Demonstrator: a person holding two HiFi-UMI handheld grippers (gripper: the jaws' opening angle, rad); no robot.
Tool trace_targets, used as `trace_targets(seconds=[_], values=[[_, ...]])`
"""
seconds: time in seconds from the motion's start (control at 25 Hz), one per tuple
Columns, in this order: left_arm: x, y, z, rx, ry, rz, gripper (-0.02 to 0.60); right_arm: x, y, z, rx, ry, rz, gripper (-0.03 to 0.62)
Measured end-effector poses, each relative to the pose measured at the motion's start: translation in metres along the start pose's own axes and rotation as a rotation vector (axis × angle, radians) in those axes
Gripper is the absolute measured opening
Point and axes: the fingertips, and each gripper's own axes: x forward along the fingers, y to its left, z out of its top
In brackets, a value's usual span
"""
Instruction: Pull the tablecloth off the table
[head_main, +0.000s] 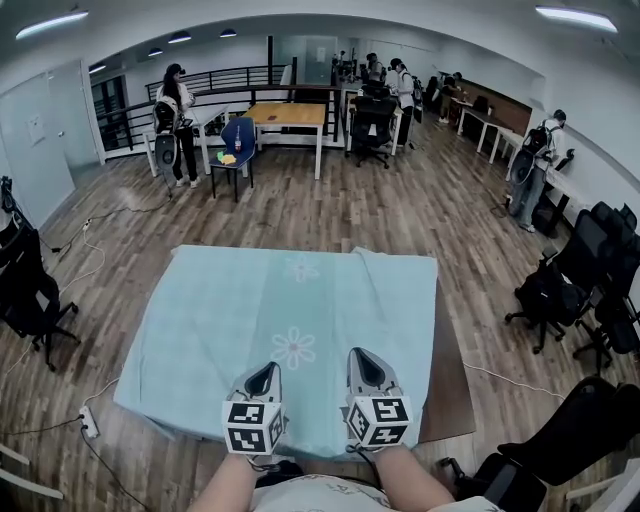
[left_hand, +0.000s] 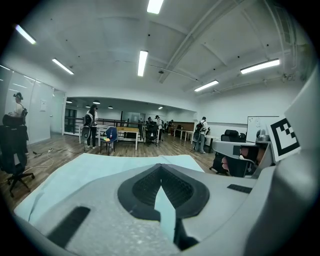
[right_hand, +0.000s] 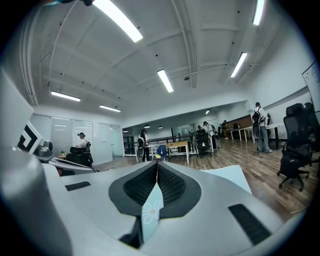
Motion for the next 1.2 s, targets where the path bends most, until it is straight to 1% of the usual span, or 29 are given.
trace_targets(seconds=[0.24, 0.48, 0.68, 0.8, 0.96, 1.2], values=[[0.037, 0.037, 0.01, -0.006, 0.012, -0.029, 0.011, 0.046, 0.002, -0.003, 0.008, 0.007, -0.033, 0.015], [0.074, 0.073, 0.02, -0.012, 0.025, -0.077, 0.011, 0.093, 0.008, -0.006, -0.002, 0.029, -0.079, 0.015], [0.103, 0.093, 0.02, -0.016, 0.051, -0.118, 0.011, 0.124, 0.006, -0.009, -0.003, 0.05, -0.113, 0.015], [0.122, 0.103, 0.016, 0.0, 0.075, -0.116, 0.011, 0.132, 0.002, -0.016, -0.003, 0.066, -0.126, 0.015], [0.146, 0.102, 0.009, -0.014, 0.103, -0.116, 0.011, 0.134, -0.026, -0.032, -0.007, 0.106, -0.15, 0.015], [0.172, 0.109, -0.011, -0.048, 0.154, -0.019, 0.011, 0.139, -0.088, -0.05, -0.026, 0.171, -0.161, 0.015]])
